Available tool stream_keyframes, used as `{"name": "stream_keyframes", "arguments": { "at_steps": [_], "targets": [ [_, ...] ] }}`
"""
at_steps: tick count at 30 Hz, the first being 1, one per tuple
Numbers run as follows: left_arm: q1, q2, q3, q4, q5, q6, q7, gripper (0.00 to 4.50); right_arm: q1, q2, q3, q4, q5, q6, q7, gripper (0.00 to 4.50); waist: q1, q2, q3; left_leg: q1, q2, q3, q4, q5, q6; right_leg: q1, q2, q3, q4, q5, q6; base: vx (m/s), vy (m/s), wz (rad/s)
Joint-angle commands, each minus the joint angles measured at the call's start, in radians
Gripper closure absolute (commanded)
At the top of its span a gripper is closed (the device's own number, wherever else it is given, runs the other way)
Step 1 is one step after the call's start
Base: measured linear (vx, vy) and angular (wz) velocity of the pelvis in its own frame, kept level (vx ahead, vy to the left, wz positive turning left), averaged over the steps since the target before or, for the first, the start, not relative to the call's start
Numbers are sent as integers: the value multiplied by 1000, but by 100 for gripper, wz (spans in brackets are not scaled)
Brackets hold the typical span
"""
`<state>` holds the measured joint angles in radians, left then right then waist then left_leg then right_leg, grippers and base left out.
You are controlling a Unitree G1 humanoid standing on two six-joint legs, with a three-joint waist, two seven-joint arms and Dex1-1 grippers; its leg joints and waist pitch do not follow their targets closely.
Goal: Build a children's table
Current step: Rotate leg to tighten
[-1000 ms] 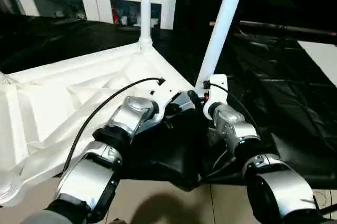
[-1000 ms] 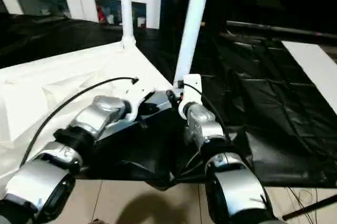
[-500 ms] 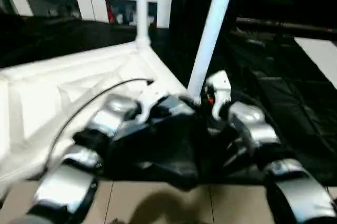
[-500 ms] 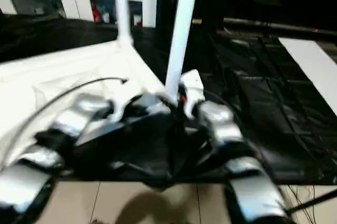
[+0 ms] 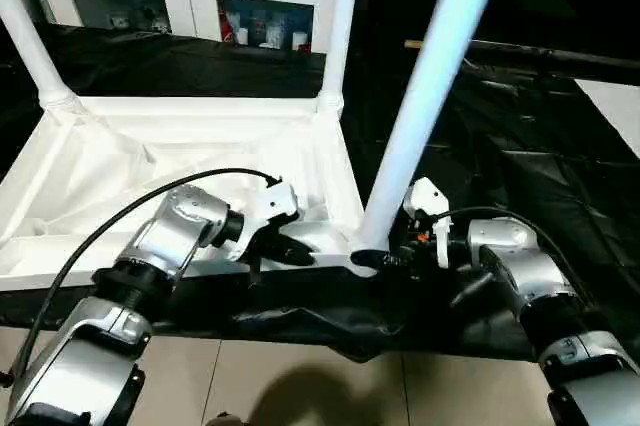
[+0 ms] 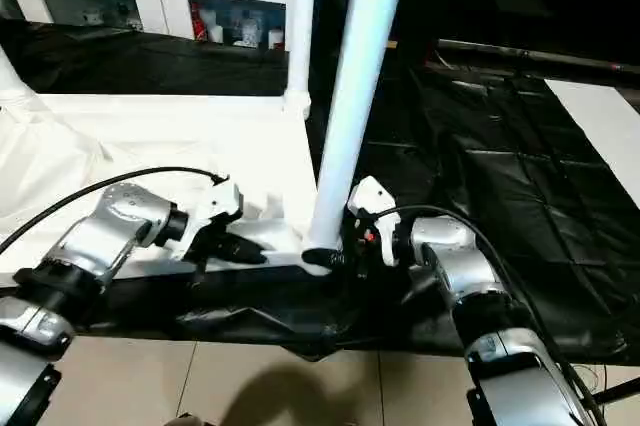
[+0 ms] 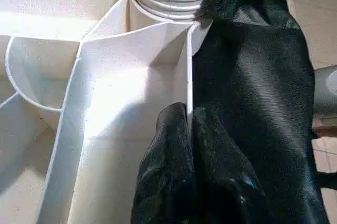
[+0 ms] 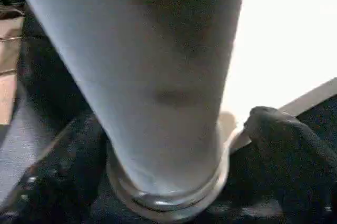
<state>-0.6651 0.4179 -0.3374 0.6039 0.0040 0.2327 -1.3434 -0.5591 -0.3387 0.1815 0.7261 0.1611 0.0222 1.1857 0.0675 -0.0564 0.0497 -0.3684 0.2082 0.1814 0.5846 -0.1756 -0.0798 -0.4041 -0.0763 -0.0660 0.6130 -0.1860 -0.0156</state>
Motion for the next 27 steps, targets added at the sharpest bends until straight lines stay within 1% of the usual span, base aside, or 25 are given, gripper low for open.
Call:
{"name": "stream_keyframes", "arguments": {
  "at_steps": [1,2,3,4,5,6,7,11,12,13,14,15,16,17,18,19,20,22,23,24,25,26,27],
  "targets": [
    [9,-3,-16,-13,-8,7,-45,450,1,-17,-8,-16,12,17,10,73,-1,6,-62,12,30,-2,-67,-189,46,51,-62,45,-65,-144,-247,0,0,0],
    [12,0,-17,-16,-10,8,-48,450,4,-16,-9,-22,12,23,15,89,-2,4,-62,11,29,-2,-67,-188,46,51,-62,45,-65,-144,-247,0,0,0],
    [14,2,-18,-19,-12,10,-48,450,8,-15,-9,-27,11,29,20,89,-1,5,-61,12,30,-2,-67,-191,45,51,-62,45,-66,-150,-247,0,0,0],
    [17,4,-19,-24,-14,14,-51,450,13,-17,-7,-37,11,38,26,96,-3,2,-61,11,30,-2,-67,-193,45,51,-62,45,-66,-156,-245,0,0,0],
    [19,5,-19,-29,-16,18,-52,450,18,-17,-6,-45,10,46,30,99,-1,2,-61,11,30,-2,-67,-193,45,51,-63,45,-66,-159,-243,0,0,0],
    [20,5,-19,-30,-16,19,-53,450,19,-17,-5,-48,10,49,31,110,-2,3,-61,11,30,-3,-67,-190,46,52,-63,46,-66,-160,-241,0,0,0],
    [21,6,-19,-35,-18,23,-54,450,22,-18,-4,-55,10,56,33,134,-2,3,-61,12,30,-2,-67,-190,46,51,-63,46,-67,-161,-240,0,0,0],
    [27,7,-18,-47,-19,32,-53,450,23,-13,-8,-59,14,70,17,145,-4,4,-60,13,30,-3,-67,-193,42,50,-64,46,-68,-175,-239,0,0,0],
    [26,3,-16,-44,-18,34,-41,450,17,-4,-16,-45,11,63,-11,169,-4,3,-61,13,30,-3,-67,-187,41,50,-64,46,-67,-169,-239,0,0,0],
    [23,-5,-11,-33,-15,36,-21,450,4,9,-29,-17,1,53,-65,173,-5,3,-61,12,29,-3,-66,-185,41,50,-64,46,-67,-164,-239,0,0,0],
    [17,-18,-4,-16,-10,40,11,450,-16,30,-46,31,-19,35,-158,173,-7,5,-61,13,29,-3,-67,-186,37,48,-65,47,-67,-165,-241,0,0,0],
    [15,-21,-2,-10,-8,40,20,450,-21,35,-50,42,-23,32,-179,178,-11,5,-59,12,27,-3,-68,-197,26,47,-65,46,-70,-185,-239,0,0,0],
    [1,-40,7,21,3,40,72,450,-41,57,-71,90,-33,26,-276,180,-16,3,-59,11,26,-5,-70,-212,16,48,-65,46,-72,-220,-228,0,0,0],
    [-2,-45,9,27,4,40,82,450,-44,61,-76,98,-33,27,-294,181,-18,4,-58,13,25,-5,-69,-221,11,46,-65,46,-74,-238,-224,0,0,0],
    [-32,-82,26,83,21,47,184,450,-71,100,-116,158,-30,41,-437,182,-24,4,-58,13,24,-5,-69,-230,1,45,-64,46,-76,-263,-218,0,0,0],
    [-48,-101,35,111,28,52,238,450,-80,118,-131,177,-28,44,-492,183,-25,6,-58,15,24,-6,-70,-236,-6,44,-65,46,-77,-275,-215,0,0,0],
    [-67,-125,47,144,36,60,304,450,-90,139,-147,199,-25,48,-559,183,-29,5,-58,16,25,-7,-70,-238,-17,43,-64,47,-78,-285,-209,0,0,0],
    [-87,-151,62,176,39,70,372,450,-102,160,-160,220,-25,55,-634,183,-27,4,-61,14,23,-7,-69,-227,-13,46,-65,46,-79,-276,-202,0,0,0],
    [-96,-165,71,190,39,74,403,450,-108,170,-166,231,-25,60,-673,183,-28,3,-60,11,22,-5,-67,-215,-3,45,-63,48,-77,-250,-203,0,0,0],
    [-113,-192,89,217,36,87,462,450,-123,190,-175,256,-29,65,-762,183,-27,3,-61,14,21,-4,-66,-207,-1,44,-63,48,-77,-237,-208,0,0,0],
    [-132,-221,106,246,36,93,530,450,-142,214,-188,284,-28,66,-847,183,-26,3,-63,14,20,-4,-66,-202,1,45,-63,48,-76,-231,-208,0,0,0],
    [-145,-241,113,267,39,89,575,450,-155,232,-190,301,-31,58,-897,183,-27,6,-64,12,20,-4,-65,-189,-2,46,-63,48,-73,-212,-213,0,0,0],
    [-166,-273,126,305,43,80,648,450,-181,259,-183,335,-46,43,-971,183,-28,3,-65,12,19,-3,-64,-183,0,48,-61,47,-73,-198,-213,0,0,0]
  ]
}}
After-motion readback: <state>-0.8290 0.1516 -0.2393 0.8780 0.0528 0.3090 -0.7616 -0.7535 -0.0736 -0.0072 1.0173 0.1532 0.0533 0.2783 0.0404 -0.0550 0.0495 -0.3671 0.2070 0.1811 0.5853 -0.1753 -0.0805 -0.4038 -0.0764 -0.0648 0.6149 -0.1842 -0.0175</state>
